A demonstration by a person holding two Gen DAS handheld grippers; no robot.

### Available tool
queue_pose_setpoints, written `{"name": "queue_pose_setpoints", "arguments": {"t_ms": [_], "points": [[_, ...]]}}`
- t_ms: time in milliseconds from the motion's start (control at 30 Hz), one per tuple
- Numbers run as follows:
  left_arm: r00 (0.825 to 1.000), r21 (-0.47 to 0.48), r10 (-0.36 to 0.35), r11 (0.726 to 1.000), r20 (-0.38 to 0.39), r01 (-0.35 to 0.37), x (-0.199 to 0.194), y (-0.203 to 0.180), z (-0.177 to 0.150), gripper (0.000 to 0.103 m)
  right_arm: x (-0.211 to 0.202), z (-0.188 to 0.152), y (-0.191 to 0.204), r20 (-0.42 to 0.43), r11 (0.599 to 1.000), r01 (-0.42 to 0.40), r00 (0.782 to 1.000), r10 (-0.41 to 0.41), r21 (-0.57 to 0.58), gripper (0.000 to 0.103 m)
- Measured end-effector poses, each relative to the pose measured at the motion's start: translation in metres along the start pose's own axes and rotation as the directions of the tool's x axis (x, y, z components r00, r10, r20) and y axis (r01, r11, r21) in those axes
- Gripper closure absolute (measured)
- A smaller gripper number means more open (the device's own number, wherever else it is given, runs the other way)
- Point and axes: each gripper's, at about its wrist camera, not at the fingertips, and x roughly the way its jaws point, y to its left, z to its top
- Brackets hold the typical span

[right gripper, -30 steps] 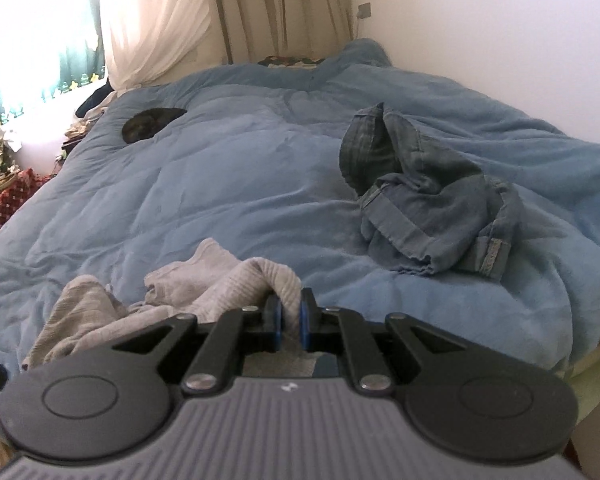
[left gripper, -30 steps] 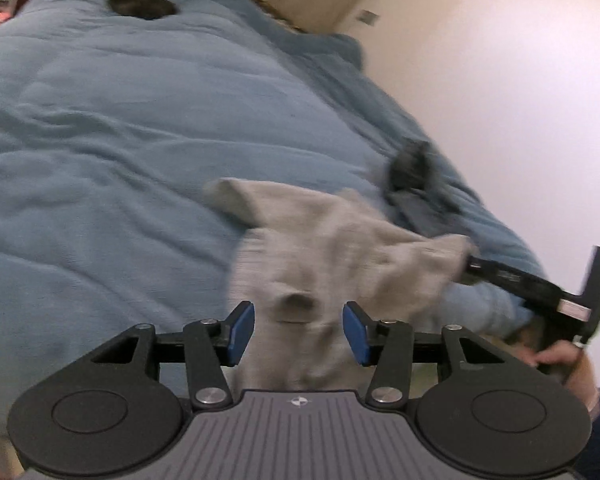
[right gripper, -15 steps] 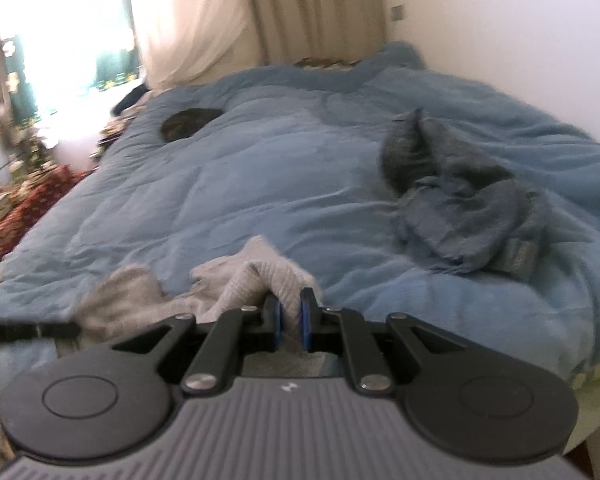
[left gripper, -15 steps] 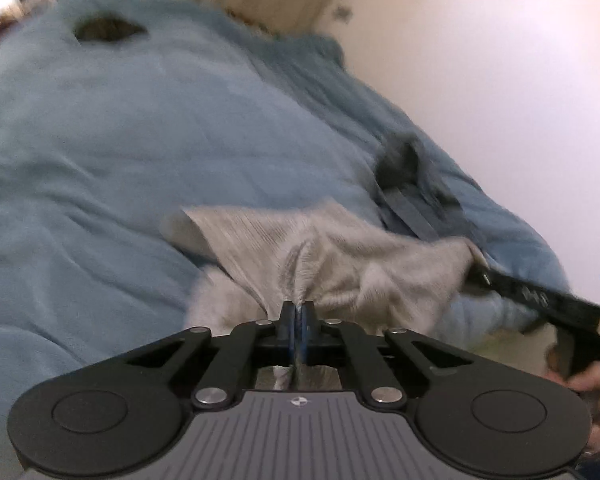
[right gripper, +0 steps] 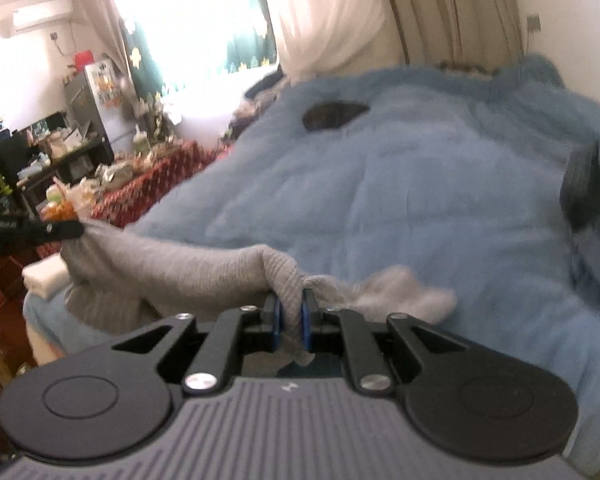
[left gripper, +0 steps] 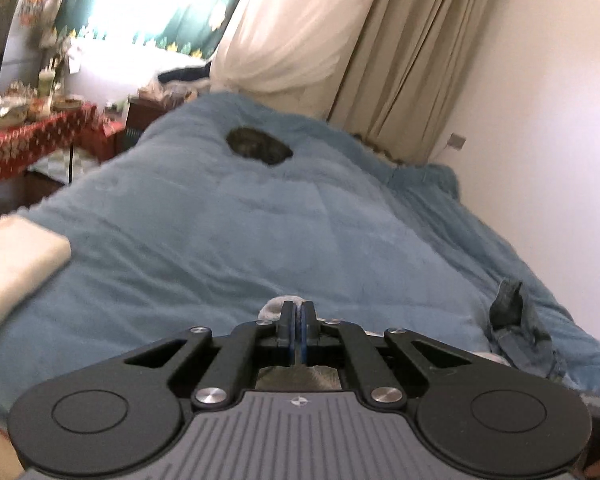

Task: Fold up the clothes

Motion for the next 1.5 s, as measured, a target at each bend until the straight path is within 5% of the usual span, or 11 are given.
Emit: {"name": "queue_pose_setpoints", "arguments": {"t_ms": [333,633,867,1033,1167,1300,1400,1500], "points": [[0.986,0.080,-0.103,0.992,0.127,0.094,-0.001,-0.041,0.043,0.101,-0.041,0.075,0.003,0.207,0.994,0.099,0.974,-0.089,-0.041,0.092],[0.939,0.148,-0.173,0.980,0.297,0.134,-0.076,-0.078,0.084,0.101,-0.155,0.111,0.038,0.402,0.986,0.147,0.910,-0.102,-0.082,0.092],[0.882,0.200,-0.239,0.965,0.405,0.170,-0.165,-0.100,0.083,0.101,-0.271,0.104,0.087,0.531,0.976,0.175,0.844,-0.082,-0.127,0.092],[0.866,0.245,-0.275,0.952,0.417,0.184,-0.196,-0.107,0.075,0.101,-0.334,0.099,0.117,0.575,0.972,0.183,0.815,-0.066,-0.147,0.092],[0.889,0.215,-0.259,0.958,0.378,0.188,-0.176,-0.096,0.064,0.101,-0.340,0.093,0.116,0.522,0.982,0.147,0.851,-0.064,-0.119,0.092],[0.932,0.119,-0.224,0.973,0.286,0.197,-0.128,-0.070,0.043,0.102,-0.294,0.071,0.100,0.382,0.989,0.118,0.921,-0.076,-0.088,0.092],[0.972,0.068,-0.191,0.981,0.133,0.183,-0.070,-0.053,0.009,0.103,-0.231,0.042,0.081,0.240,0.987,0.138,0.964,-0.116,-0.078,0.093],[0.982,0.023,-0.183,0.983,-0.046,0.184,-0.011,-0.038,-0.026,0.103,-0.172,0.016,0.052,0.118,0.985,0.166,0.980,-0.160,-0.045,0.093]]}}
